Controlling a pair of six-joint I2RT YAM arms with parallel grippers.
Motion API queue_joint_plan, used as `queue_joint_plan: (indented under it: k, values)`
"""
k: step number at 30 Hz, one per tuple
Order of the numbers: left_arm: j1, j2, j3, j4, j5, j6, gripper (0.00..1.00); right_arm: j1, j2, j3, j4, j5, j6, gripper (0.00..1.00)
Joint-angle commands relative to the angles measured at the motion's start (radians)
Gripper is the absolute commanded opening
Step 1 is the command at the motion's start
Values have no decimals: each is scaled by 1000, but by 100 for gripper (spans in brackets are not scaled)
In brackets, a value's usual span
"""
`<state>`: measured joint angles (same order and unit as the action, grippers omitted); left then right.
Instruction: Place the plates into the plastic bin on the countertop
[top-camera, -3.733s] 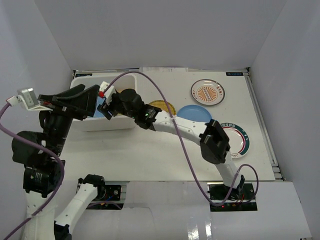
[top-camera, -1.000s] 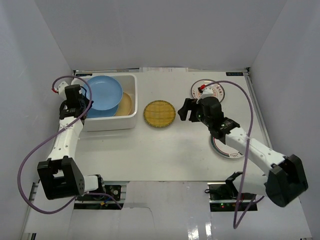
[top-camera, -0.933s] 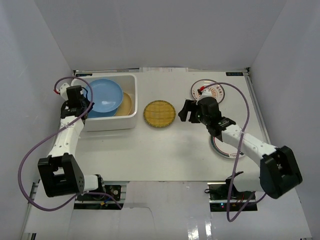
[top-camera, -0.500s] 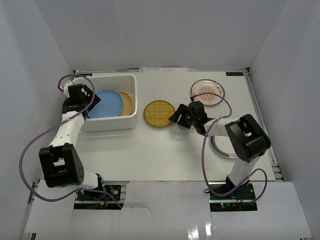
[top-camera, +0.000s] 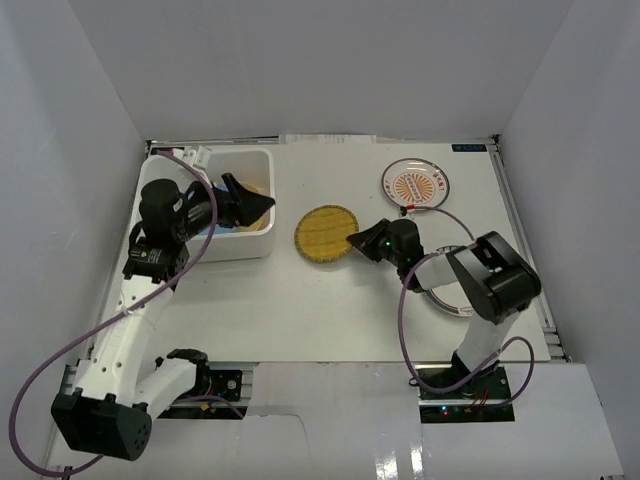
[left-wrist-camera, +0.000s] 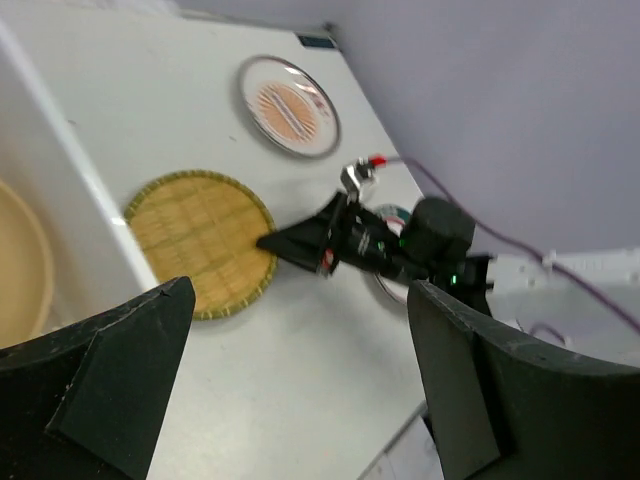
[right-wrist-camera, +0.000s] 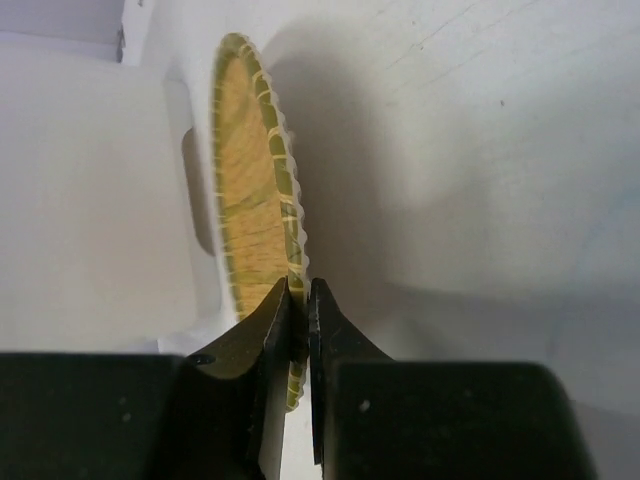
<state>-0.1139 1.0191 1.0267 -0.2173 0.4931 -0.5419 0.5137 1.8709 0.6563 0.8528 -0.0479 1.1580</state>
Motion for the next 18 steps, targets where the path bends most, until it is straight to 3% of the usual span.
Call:
queue_joint_plan:
  k: [1, 4, 8, 11, 18]
  values:
    - [-66, -117, -89, -5, 202, 82, 98, -26, -274, -84, 88, 85, -111, 8]
    - [-69, -290, -221, 70, 271, 60, 98, -53, -524, -113, -44, 71, -259, 8]
    - [-78, -457, -264, 209, 338, -6, 98, -47, -697, -5, -227, 16, -402, 8]
    - [-104, -462, -180, 210, 317, 10, 98, -15, -678, 115, -271, -56, -412, 8]
    - [-139, -473, -111, 167, 224, 16, 98, 225, -380, 500, -343, -35, -488, 8]
